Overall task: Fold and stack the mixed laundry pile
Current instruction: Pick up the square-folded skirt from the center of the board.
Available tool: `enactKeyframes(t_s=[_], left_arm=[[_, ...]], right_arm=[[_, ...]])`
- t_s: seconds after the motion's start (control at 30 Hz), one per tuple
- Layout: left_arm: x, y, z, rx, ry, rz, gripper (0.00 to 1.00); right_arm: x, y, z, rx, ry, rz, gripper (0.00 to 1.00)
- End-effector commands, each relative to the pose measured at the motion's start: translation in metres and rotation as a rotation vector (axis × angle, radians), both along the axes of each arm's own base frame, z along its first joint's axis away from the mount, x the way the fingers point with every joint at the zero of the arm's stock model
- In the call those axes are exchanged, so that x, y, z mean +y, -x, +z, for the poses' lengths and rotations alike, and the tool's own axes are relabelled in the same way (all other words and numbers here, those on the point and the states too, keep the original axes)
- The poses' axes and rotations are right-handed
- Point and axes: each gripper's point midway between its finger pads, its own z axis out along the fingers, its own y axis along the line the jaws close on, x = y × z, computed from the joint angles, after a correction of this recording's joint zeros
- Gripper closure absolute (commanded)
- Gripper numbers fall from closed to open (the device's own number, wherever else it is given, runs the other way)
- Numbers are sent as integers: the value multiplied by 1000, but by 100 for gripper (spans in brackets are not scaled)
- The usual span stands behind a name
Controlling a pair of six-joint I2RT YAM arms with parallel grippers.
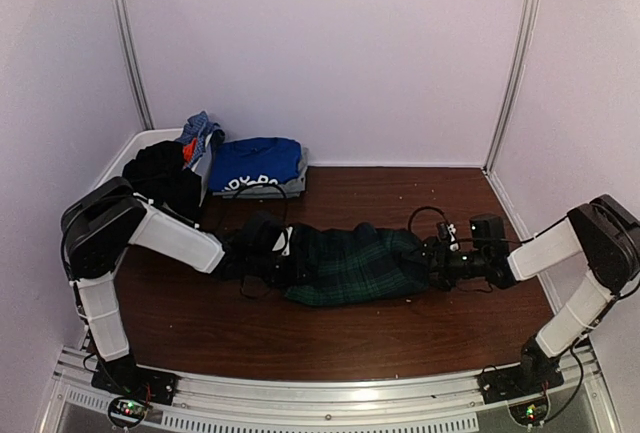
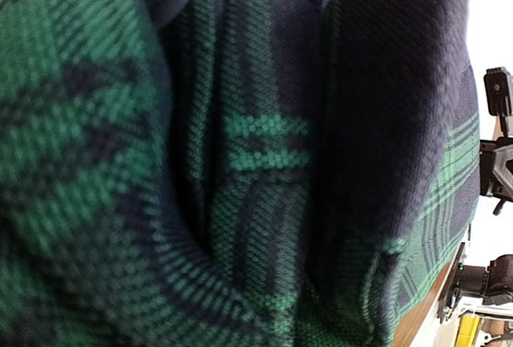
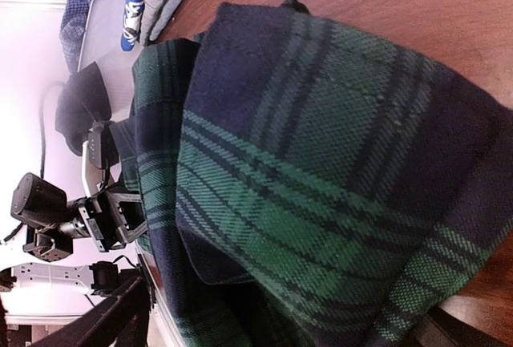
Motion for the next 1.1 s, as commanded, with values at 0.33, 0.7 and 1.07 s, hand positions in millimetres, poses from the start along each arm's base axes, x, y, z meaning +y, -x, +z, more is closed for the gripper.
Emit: enactKeyframes(t_s=[0.33,0.7,1.07], left_arm=[[-4,-10,-3,-10,-36,-25,100],[-4,-24,3,-113,-176,-111,100],[-7,-39,31,-240,-243,-176,100]], right_arm=[[36,-7,-1,-118,229,218,5],[67,-24,-15,-114,266,238,67],[81,-43,17,-205,250,227,100]])
